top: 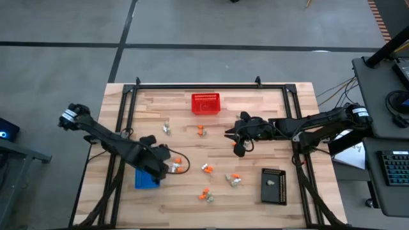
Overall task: Sort Halloween decoration
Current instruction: Put the orange skeleton toy into the red bin
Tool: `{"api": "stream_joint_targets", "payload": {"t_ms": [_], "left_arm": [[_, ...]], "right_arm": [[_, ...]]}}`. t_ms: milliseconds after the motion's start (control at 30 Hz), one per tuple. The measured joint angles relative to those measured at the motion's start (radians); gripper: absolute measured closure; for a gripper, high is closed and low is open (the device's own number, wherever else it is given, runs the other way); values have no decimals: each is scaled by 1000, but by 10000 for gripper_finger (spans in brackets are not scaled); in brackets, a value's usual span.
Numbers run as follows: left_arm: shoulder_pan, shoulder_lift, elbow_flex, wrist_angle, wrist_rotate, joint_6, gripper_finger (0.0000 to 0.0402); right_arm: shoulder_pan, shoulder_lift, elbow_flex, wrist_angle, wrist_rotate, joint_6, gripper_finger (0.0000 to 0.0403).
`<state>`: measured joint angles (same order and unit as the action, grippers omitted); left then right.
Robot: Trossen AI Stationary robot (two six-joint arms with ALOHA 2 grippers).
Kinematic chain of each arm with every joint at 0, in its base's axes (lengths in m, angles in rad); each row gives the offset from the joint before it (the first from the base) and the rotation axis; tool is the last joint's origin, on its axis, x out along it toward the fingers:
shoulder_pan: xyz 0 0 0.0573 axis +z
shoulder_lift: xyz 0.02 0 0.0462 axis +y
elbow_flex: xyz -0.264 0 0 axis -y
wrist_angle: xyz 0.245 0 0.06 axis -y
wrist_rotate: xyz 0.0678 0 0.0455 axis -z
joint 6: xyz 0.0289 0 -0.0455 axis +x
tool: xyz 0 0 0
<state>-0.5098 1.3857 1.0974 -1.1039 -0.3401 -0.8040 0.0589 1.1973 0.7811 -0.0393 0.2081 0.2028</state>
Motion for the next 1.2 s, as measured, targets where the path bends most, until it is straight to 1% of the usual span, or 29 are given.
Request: {"api": "stream_joint_targets", "payload": {"t_ms": [167,267,400,533,667,900,1067,1200], "left_arm": [[27,-102,-28,171,-112,147,315],[58,-135,-35,241,-162,239,315],[121,-151,-40,276,-201,333,315],[197,-149,-61,328,-201,454,315],[281,-153,-114,419,-160,566,315],[445,-154,-244,621,-5,728,315],[540,-154,-332,745,62,802,315],[587,-154,-367,805,97,822,315]], "right_arm": [[0,0,0,84,0,24,339],[0,0,0,111,0,26,339],[-14,0,0,110,0,33,339],[-47,0,0,104,0,44,339],[-90,0,0,100,-3,49,339],[-176,0,0,66,-7,78,339],[-220,0,0,19,-7,129,339],[-239,0,0,-46,-21,210,339]]}}
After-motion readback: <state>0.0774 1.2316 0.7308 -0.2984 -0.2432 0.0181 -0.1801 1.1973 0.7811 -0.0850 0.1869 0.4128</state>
